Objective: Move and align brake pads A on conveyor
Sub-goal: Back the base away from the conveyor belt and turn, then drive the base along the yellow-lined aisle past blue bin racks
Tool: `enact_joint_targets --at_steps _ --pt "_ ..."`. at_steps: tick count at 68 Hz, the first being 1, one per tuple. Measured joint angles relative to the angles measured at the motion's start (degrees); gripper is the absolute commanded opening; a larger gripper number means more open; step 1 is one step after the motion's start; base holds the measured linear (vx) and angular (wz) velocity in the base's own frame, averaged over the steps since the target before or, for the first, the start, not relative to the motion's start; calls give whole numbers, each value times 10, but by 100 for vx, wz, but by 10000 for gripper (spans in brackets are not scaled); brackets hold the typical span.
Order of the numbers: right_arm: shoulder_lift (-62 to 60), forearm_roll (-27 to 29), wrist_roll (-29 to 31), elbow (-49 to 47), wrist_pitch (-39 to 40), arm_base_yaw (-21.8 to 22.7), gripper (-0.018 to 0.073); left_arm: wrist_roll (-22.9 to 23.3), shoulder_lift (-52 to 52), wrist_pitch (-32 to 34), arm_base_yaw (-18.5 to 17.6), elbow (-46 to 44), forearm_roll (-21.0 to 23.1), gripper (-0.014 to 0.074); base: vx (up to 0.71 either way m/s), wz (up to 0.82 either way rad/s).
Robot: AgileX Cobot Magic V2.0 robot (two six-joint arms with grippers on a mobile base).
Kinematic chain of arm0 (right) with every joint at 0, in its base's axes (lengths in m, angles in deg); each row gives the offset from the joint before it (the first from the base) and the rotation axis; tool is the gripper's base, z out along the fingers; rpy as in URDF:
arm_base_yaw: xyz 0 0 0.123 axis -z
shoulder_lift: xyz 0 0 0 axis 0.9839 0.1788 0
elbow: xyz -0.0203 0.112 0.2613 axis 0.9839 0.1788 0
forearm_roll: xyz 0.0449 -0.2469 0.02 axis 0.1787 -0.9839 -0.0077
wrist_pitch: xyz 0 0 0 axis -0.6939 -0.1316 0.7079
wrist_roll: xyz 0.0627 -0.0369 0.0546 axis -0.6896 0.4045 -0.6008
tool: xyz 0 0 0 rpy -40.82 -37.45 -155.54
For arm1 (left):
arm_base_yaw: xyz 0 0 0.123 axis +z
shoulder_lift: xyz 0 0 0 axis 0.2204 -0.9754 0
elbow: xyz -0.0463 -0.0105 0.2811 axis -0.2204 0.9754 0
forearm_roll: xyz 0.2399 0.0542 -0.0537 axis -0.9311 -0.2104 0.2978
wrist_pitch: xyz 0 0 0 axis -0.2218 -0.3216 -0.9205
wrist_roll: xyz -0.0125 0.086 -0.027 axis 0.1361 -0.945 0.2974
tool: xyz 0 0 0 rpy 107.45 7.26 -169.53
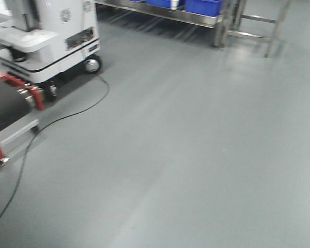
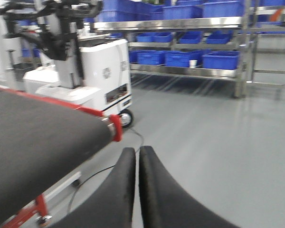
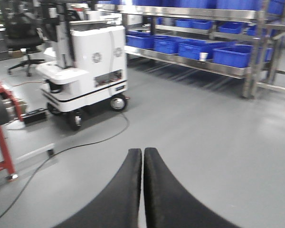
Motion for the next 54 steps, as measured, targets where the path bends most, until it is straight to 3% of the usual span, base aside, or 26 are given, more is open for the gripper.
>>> enact_joint_targets --at_steps 54 --pt "0 0 0 0 0 0 -6 0 0 0 0 0 0 -6 17 -66"
